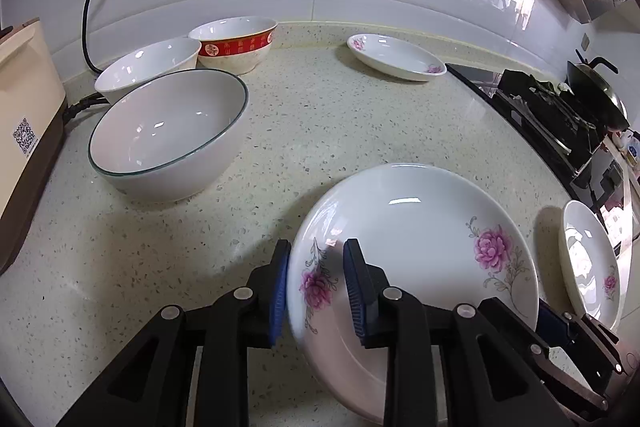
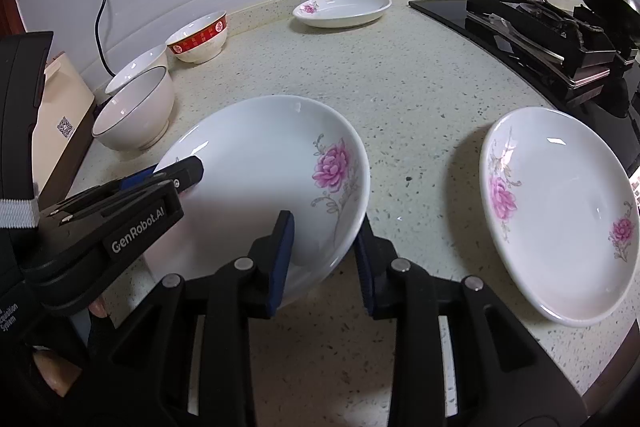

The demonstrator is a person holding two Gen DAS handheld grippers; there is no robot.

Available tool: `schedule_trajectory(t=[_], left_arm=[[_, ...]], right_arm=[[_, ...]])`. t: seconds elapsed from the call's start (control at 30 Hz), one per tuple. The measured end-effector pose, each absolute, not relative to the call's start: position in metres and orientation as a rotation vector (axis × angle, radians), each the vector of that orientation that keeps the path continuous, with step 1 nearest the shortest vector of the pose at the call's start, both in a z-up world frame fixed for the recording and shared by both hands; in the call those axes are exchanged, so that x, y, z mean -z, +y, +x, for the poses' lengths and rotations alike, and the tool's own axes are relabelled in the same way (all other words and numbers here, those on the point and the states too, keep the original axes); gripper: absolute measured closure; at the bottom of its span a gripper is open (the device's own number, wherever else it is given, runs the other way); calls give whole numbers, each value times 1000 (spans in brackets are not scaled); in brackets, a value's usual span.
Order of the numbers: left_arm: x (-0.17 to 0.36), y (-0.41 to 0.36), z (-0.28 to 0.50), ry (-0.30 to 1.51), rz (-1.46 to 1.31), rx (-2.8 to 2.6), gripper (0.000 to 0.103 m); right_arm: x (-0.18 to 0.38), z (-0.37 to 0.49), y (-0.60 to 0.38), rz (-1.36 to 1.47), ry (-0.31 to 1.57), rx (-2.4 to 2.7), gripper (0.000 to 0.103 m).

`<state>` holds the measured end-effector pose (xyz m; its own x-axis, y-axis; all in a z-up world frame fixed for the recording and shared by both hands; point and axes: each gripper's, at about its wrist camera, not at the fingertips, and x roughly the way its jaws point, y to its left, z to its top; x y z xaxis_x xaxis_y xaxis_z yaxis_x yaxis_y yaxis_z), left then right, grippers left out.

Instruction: Organize plates and bowls

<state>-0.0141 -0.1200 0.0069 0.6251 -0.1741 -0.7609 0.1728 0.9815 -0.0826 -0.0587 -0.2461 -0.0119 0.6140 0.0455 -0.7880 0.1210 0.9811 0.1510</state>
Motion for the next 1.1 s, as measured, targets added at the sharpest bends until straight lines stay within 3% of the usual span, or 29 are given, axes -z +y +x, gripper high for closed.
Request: schedule_trajectory(t=[0.43, 0.7, 1.1], left_arm=[[-9, -120, -18, 854, -6, 197, 76], [-36, -122, -38, 688, 6, 197, 76], [-48, -134, -53, 590, 43, 204, 76]], right_arm=[[8, -64, -251, 238, 866, 47, 77], [-8, -84, -250, 243, 730, 26, 77], [-17, -98, -260, 309, 624, 26, 77]])
